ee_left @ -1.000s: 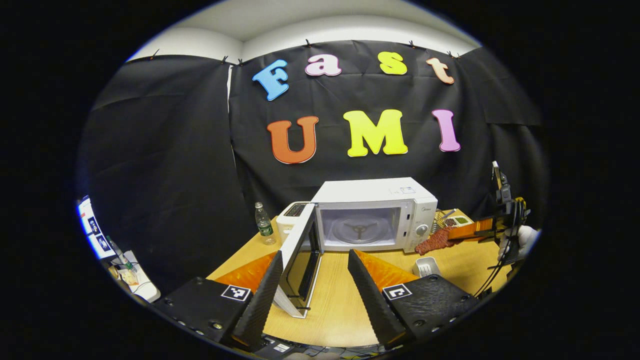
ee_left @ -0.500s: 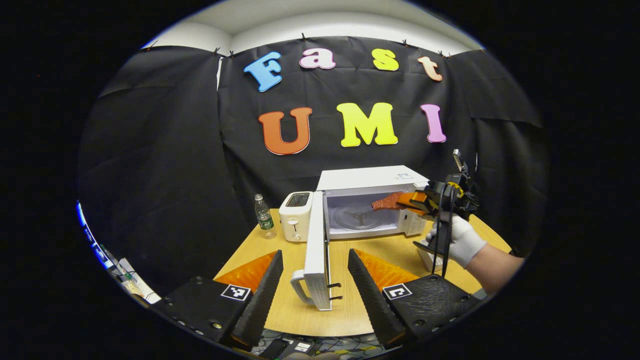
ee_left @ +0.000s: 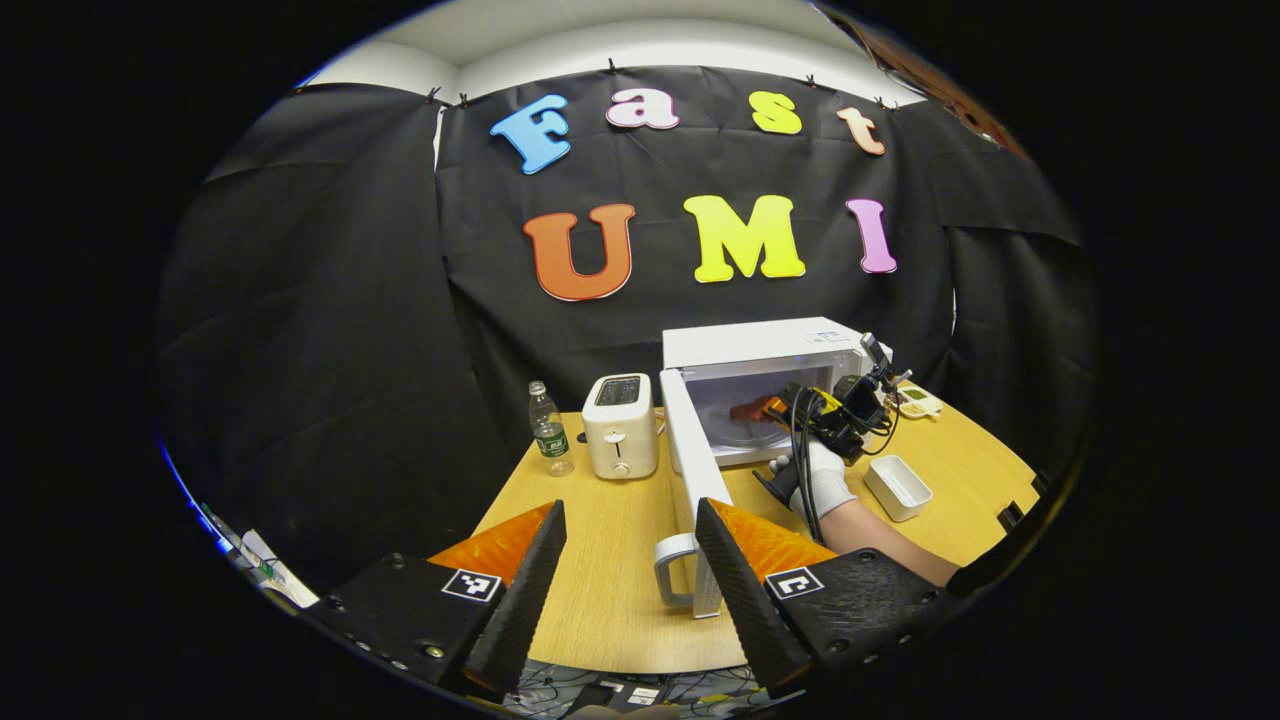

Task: Open the microwave oven with the left hand, put the food in, and close the microwave oven.

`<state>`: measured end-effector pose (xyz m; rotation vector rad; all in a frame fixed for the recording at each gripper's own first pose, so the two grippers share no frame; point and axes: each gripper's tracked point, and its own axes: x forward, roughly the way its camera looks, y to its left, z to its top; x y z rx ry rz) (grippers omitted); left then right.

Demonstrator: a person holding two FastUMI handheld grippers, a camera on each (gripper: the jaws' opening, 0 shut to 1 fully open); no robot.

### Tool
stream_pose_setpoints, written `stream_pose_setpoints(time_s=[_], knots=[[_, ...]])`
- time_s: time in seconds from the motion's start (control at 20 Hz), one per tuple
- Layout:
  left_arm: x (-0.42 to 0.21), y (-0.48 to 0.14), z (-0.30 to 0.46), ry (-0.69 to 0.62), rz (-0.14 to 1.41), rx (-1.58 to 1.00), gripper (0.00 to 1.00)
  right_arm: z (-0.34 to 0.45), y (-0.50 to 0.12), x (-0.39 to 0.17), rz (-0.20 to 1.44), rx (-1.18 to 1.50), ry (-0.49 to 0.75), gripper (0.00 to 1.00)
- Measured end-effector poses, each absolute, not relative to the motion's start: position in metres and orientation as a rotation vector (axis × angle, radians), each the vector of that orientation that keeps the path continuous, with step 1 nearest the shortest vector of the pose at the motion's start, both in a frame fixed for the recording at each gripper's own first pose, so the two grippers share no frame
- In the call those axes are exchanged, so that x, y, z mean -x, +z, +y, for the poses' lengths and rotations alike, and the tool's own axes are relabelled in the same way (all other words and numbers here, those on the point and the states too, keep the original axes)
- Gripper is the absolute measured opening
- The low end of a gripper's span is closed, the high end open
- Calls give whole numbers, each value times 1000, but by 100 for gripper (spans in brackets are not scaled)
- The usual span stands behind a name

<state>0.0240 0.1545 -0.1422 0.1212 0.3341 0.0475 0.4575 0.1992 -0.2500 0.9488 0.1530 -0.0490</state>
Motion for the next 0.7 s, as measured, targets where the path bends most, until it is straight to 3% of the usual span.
stream_pose_setpoints(time_s=[0.3, 0.45, 0.5, 0.55, 0.6, 0.7], knots=[[-35, -156, 154, 34, 353, -116, 81, 201, -267, -479, 122, -765, -71, 15], [-41, -156, 155, 24, 352, -123, 81, 198, -270, -482, 131, -638, -95, 21], [-44, -156, 157, 25, 356, -128, 81, 196, -271, -482, 132, -595, -104, 14], [-46, -153, 159, 28, 350, -130, 81, 193, -271, -483, 135, -550, -121, 18], [-48, -152, 159, 29, 347, -127, 81, 191, -272, -482, 137, -508, -123, 31], [-49, -153, 160, 35, 349, -127, 81, 192, -273, -485, 133, -468, -138, 37]])
